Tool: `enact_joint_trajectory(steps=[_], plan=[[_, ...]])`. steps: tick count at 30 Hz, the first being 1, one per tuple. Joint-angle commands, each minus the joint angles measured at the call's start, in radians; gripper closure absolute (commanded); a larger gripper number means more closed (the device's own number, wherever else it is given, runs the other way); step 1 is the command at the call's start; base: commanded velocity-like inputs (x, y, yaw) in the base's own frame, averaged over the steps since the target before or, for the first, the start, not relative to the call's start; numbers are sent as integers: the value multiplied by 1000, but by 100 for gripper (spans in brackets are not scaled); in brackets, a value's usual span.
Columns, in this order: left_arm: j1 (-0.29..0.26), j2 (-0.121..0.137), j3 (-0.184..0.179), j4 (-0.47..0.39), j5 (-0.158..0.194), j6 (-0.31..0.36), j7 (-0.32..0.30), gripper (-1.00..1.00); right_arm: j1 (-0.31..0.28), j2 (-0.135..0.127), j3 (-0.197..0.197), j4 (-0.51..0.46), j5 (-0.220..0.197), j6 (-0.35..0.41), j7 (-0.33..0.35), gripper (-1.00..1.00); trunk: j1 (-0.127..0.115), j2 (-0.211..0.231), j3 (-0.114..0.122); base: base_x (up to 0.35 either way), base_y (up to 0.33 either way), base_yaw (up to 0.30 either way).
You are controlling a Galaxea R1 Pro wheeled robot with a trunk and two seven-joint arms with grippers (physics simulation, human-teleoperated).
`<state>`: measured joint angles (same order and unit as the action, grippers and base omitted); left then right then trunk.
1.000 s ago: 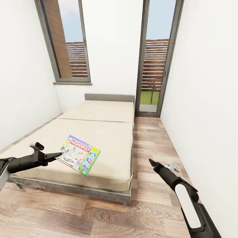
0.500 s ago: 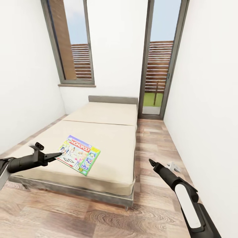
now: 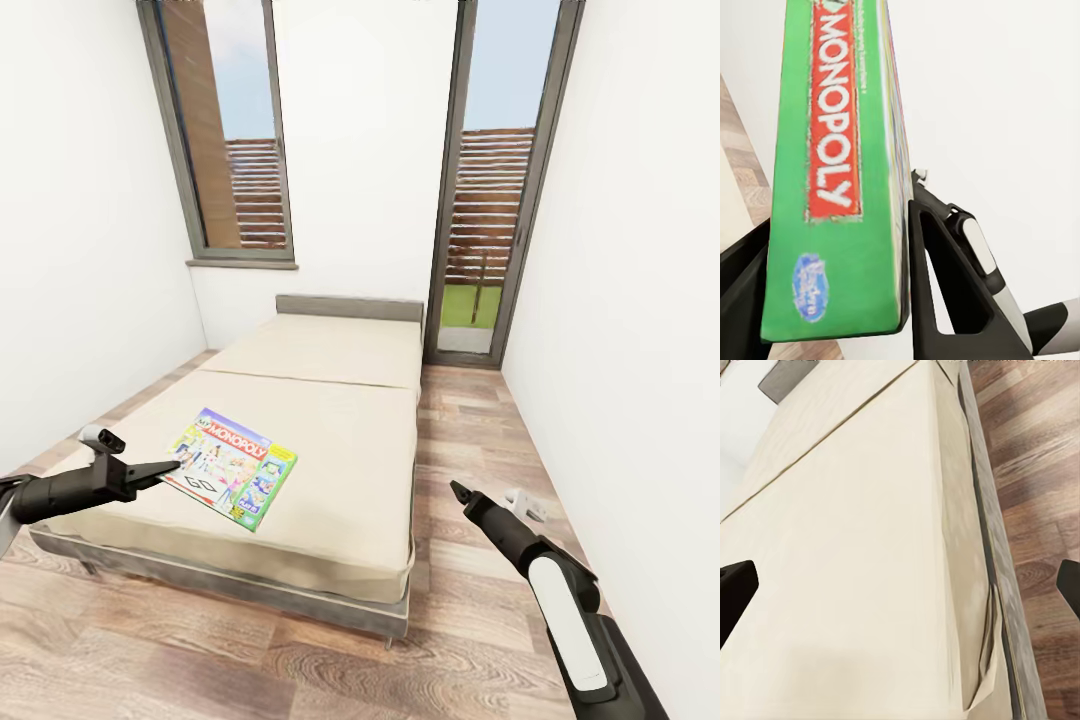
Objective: Put all the toys in the child's room - the three board games (two on the bed and one on the table), the two jigsaw puzzles on the table, and the tennis ball on the table - inside the toy box on the table in the child's room.
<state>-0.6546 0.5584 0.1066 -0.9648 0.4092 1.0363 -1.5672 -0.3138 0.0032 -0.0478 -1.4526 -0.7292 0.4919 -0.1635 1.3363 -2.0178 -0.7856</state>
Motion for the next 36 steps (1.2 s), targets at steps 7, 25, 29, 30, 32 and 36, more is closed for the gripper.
enact_joint_trajectory(steps=[7, 25, 29, 30, 32, 36], plan=[[0, 2, -1, 2, -3, 11, -4, 100, -1, 0, -1, -2, -10, 4, -6, -100, -27, 49, 26, 0, 0, -88], [1, 3, -2, 5, -7, 10, -4, 100, -1, -1, -3, 2, -15, 5, -2, -100, -96, 175, 83, 0, 0, -4], [1, 2, -2, 5, -7, 10, -4, 100, -1, -2, -4, -2, -16, 5, -2, -100, -111, 203, 95, 0, 0, 0], [1, 2, -2, 5, -7, 10, -4, 100, -1, -2, -6, -2, -16, 5, -2, -100, -115, 210, 99, 0, 0, 0], [1, 2, -1, 5, -6, 10, -4, 100, -1, -2, -19, -3, -17, 6, -2, -100, -123, 224, 105, 0, 0, 0], [1, 12, 0, 6, -3, 10, -4, 100, -1, 0, -34, -1, -14, 6, -2, -100, -138, 252, 117, 0, 0, 0]])
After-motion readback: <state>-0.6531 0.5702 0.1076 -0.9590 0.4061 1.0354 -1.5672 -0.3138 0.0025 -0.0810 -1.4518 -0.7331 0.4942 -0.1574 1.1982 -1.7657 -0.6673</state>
